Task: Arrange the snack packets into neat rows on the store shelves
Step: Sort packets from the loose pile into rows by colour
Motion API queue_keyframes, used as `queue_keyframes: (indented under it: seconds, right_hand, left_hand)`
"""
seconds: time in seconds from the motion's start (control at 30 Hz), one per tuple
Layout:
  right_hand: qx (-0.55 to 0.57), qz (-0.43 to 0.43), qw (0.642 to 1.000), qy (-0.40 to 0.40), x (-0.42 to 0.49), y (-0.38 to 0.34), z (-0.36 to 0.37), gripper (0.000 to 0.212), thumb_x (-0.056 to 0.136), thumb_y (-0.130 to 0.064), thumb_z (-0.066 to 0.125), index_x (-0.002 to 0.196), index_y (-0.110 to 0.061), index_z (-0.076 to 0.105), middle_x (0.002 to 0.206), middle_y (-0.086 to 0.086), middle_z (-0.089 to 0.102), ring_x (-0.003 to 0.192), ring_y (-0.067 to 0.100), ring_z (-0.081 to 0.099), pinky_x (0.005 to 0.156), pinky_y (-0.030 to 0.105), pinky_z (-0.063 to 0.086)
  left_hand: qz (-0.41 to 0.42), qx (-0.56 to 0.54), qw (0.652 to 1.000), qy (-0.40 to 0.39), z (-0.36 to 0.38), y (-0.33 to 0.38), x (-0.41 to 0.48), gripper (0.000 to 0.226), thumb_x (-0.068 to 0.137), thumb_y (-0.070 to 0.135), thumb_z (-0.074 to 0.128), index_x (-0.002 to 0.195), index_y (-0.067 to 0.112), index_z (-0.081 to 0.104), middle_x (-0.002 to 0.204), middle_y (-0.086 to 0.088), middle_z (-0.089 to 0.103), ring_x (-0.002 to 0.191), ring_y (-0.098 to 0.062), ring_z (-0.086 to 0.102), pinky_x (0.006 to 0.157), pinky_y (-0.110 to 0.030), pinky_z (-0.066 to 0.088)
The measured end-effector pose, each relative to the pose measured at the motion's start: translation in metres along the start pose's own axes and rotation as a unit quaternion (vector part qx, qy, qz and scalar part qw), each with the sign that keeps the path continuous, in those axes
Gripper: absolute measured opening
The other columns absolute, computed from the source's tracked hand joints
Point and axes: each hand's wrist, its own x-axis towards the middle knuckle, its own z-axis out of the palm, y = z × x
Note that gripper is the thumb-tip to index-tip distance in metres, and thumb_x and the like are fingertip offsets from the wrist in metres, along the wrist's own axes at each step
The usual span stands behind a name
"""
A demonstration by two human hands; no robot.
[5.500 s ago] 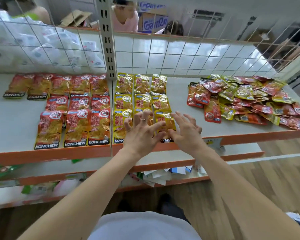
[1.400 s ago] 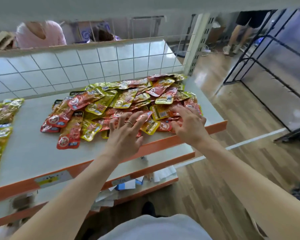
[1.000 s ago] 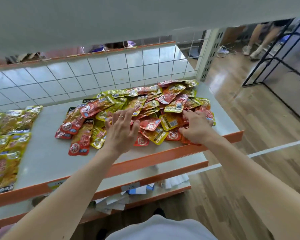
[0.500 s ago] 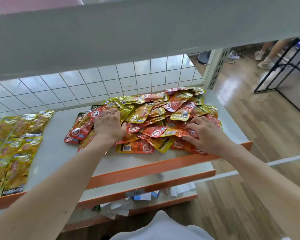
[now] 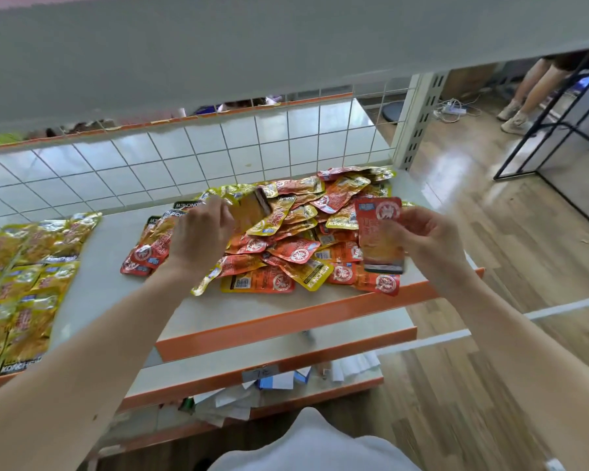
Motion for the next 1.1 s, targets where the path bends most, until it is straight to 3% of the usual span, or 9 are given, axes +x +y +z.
queue_keyframes:
  seconds: [0.13,0.27,0.37,0.47,0.6,0.77,0.87,0.97,1.1]
  right_hand:
    - [0.107,0.050,0.993,0.005,-0.002,-0.013,0.013,0.015,0.090,-0.021,0.070,0.102,-0.012,0.070,0.091,0.004,0.077,0.084,0.021,0.074,0.070,0.032,0.061]
    - [0.135,0.085,0.987,-0.011,-0.003,-0.019,0.041,0.019,0.089,-0.028,0.071,0.103,-0.015,0.068,0.096,0.007,0.077,0.090,0.026,0.074,0.074,0.039,0.061]
    - [0.155,0.089,0.983,-0.047,-0.005,-0.024,0.068,0.012,0.090,-0.024,0.069,0.099,-0.017,0.066,0.092,0.002,0.077,0.085,0.020,0.074,0.070,0.036,0.061]
    - [0.174,0.110,0.975,-0.088,-0.010,-0.030,0.102,0.009,0.092,-0.020,0.068,0.100,-0.016,0.066,0.090,0.002,0.077,0.079,0.018,0.074,0.064,0.031,0.061]
    - [0.184,0.131,0.963,-0.147,-0.021,-0.039,0.150,0.021,0.090,-0.022,0.068,0.108,-0.011,0.066,0.091,0.004,0.077,0.077,0.018,0.074,0.060,0.030,0.060]
    - [0.195,0.140,0.946,-0.217,-0.039,-0.057,0.211,0.013,0.093,-0.008,0.064,0.099,-0.019,0.065,0.087,-0.002,0.077,0.074,0.015,0.073,0.061,0.029,0.060]
    - [0.202,0.149,0.935,-0.250,-0.053,-0.065,0.243,0.019,0.092,-0.001,0.062,0.101,-0.018,0.065,0.087,-0.001,0.077,0.077,0.017,0.073,0.065,0.029,0.061]
    - [0.200,0.154,0.931,-0.264,-0.067,-0.074,0.270,0.024,0.092,0.004,0.059,0.106,-0.015,0.064,0.089,0.000,0.077,0.079,0.019,0.073,0.066,0.030,0.061]
    - [0.180,0.163,0.932,-0.270,-0.081,-0.081,0.302,0.031,0.092,0.004,0.060,0.112,-0.019,0.064,0.106,0.010,0.075,0.095,0.030,0.072,0.082,0.043,0.060]
  left_hand:
    - [-0.139,-0.200,0.969,0.030,-0.018,0.012,0.003,0.017,0.106,0.018,0.045,0.101,0.006,0.055,0.072,-0.003,0.058,0.062,-0.024,0.056,0.053,-0.032,0.045]
    - [-0.286,-0.418,0.861,-0.047,-0.036,0.021,-0.019,0.013,0.101,0.027,0.058,0.101,0.015,0.053,0.083,-0.005,0.065,0.062,-0.013,0.066,0.047,-0.024,0.054]
    - [-0.327,-0.500,0.795,-0.106,-0.049,0.017,-0.045,0.025,0.086,0.015,0.076,0.100,0.016,0.055,0.091,-0.008,0.066,0.074,-0.017,0.068,0.060,-0.028,0.055]
    - [-0.354,-0.514,0.773,-0.112,-0.064,0.004,-0.072,0.054,0.064,0.016,0.091,0.107,0.019,0.059,0.100,-0.010,0.068,0.088,-0.027,0.068,0.072,-0.039,0.051]
    - [-0.403,-0.561,0.722,-0.038,-0.094,-0.021,-0.103,0.053,0.072,0.013,0.081,0.122,0.013,0.061,0.096,-0.002,0.074,0.089,-0.020,0.071,0.073,-0.032,0.054]
    - [-0.462,-0.633,0.615,0.089,-0.130,-0.057,-0.137,0.014,0.078,0.014,0.076,0.091,0.018,0.071,0.081,-0.003,0.074,0.078,-0.021,0.073,0.067,-0.042,0.062]
    - [-0.501,-0.601,0.612,0.118,-0.145,-0.074,-0.149,0.010,0.092,0.023,0.069,0.099,0.024,0.062,0.095,-0.006,0.072,0.090,-0.026,0.071,0.080,-0.052,0.059]
    - [-0.508,-0.572,0.634,0.115,-0.160,-0.091,-0.155,0.010,0.103,0.022,0.055,0.096,0.023,0.061,0.085,-0.002,0.067,0.079,-0.022,0.067,0.077,-0.041,0.057]
    - [-0.489,-0.511,0.706,0.018,-0.171,-0.114,-0.157,0.044,0.094,0.002,0.052,0.132,0.025,0.049,0.097,0.003,0.057,0.089,-0.018,0.057,0.063,-0.019,0.050]
